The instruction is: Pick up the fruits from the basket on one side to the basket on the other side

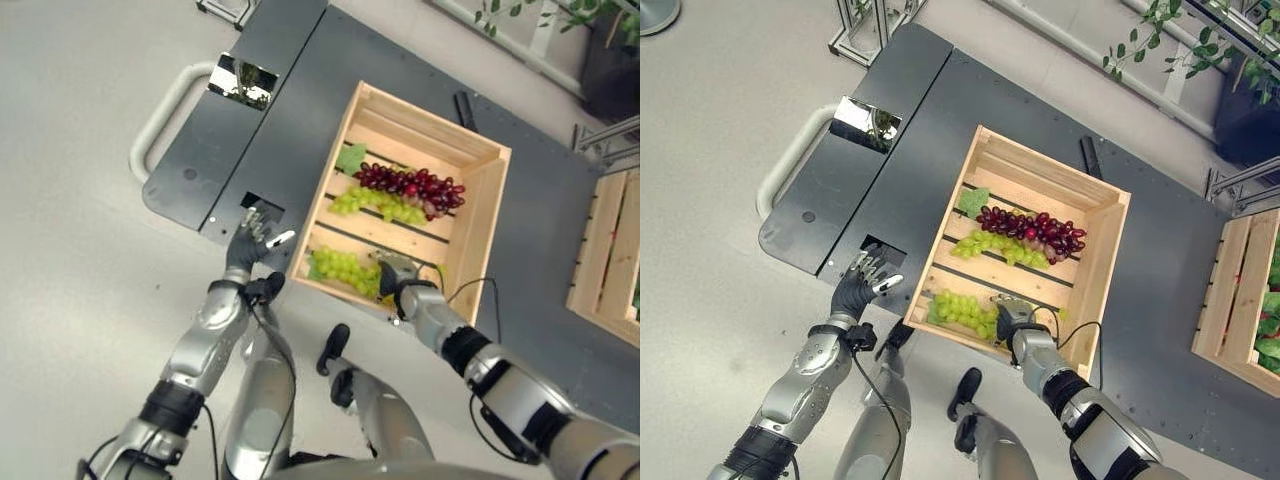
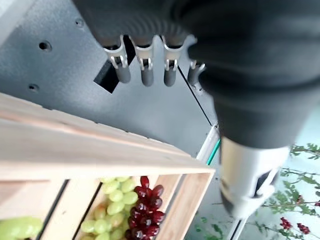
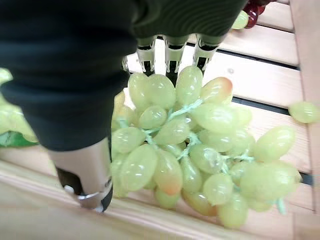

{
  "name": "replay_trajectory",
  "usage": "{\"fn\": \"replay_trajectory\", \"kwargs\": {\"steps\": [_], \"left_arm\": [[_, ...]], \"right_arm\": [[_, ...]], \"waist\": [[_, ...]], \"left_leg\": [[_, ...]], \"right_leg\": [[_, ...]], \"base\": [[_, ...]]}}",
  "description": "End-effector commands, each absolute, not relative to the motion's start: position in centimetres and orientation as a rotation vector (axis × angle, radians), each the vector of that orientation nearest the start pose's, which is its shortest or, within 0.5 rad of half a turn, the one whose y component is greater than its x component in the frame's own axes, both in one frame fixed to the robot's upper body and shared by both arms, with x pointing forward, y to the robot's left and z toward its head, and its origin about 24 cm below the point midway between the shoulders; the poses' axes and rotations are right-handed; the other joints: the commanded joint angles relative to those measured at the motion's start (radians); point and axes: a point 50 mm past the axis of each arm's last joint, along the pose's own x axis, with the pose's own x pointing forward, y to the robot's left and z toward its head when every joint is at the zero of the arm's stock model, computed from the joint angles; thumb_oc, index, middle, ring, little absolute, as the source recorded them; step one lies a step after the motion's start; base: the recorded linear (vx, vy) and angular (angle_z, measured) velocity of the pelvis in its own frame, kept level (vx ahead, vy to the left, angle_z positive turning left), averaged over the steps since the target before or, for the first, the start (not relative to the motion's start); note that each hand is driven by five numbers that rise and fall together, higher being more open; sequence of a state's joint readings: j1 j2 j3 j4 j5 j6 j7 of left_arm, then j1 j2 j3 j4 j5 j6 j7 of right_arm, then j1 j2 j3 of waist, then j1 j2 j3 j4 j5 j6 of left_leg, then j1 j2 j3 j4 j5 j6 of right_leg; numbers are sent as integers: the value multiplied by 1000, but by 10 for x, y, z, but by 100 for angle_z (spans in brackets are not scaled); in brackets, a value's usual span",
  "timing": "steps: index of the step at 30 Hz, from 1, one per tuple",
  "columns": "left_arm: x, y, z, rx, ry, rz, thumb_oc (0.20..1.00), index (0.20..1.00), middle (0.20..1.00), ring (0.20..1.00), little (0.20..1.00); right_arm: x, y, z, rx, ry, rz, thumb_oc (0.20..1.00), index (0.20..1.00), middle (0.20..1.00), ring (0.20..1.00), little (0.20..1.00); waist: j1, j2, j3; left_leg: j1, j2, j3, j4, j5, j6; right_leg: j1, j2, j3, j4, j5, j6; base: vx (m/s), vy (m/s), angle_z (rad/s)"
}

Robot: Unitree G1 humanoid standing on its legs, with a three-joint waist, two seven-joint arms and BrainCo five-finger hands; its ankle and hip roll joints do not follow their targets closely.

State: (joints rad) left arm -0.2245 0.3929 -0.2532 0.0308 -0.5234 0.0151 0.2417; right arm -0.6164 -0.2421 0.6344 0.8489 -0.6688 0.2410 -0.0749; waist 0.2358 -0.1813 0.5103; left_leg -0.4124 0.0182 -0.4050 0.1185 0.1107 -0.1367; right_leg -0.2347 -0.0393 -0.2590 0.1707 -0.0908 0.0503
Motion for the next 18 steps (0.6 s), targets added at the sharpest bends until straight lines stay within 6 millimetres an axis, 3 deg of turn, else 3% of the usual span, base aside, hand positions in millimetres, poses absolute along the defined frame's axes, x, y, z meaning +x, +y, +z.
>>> {"fn": "replay_trajectory", "kwargs": {"steps": [1, 4, 9, 10, 14, 18], "left_arm": [[289, 163, 103, -90, -156, -38, 1000, 1000, 1000, 1000, 1000], [289, 161, 103, -111, -156, -25, 1000, 1000, 1000, 1000, 1000], [288, 160, 102, -121, -154, -16, 1000, 1000, 1000, 1000, 1000], [288, 160, 101, -127, -149, -1, 1000, 1000, 1000, 1000, 1000], [287, 159, 100, -133, -143, 4, 1000, 1000, 1000, 1000, 1000], [287, 153, 100, -144, -143, -10, 1000, 1000, 1000, 1000, 1000]], "right_arm": [[322, -119, -18, -1327, 310, 381, 1000, 1000, 1000, 1000, 1000], [324, -108, -14, -1195, 294, 343, 1000, 1000, 1000, 1000, 1000], [327, -98, -6, -1142, 243, 323, 1000, 1000, 1000, 1000, 1000], [328, -88, 1, -1127, 195, 321, 1000, 1000, 1000, 1000, 1000], [328, -82, 3, -1144, 171, 321, 1000, 1000, 1000, 1000, 1000], [329, -80, -4, -1289, 190, 328, 1000, 1000, 1000, 1000, 1000]], "waist": [[7, -58, 10], [11, -60, 10], [13, -60, 10], [17, -59, 10], [22, -54, 10], [36, -37, 10]], "left_leg": [[-7, -59, 36, -55, -16, 118], [-4, -56, 33, -57, -16, 117], [-4, -56, 32, -57, -15, 117], [-7, -57, 28, -56, -17, 117], [-12, -58, 20, -55, -16, 117], [-29, -64, 2, -54, -12, 115]], "right_leg": [[-73, -81, 31, -45, 88, 70], [-74, -82, 27, -40, 84, 69], [-76, -80, 27, -38, 83, 68], [-77, -80, 24, -38, 80, 68], [-80, -80, 18, -36, 78, 67], [-90, -79, 8, -33, 75, 66]], "base": [[0, 0, 0], [0, 0, 0], [0, 0, 0], [0, 0, 0], [5, -2, 1], [15, -4, 9]]}}
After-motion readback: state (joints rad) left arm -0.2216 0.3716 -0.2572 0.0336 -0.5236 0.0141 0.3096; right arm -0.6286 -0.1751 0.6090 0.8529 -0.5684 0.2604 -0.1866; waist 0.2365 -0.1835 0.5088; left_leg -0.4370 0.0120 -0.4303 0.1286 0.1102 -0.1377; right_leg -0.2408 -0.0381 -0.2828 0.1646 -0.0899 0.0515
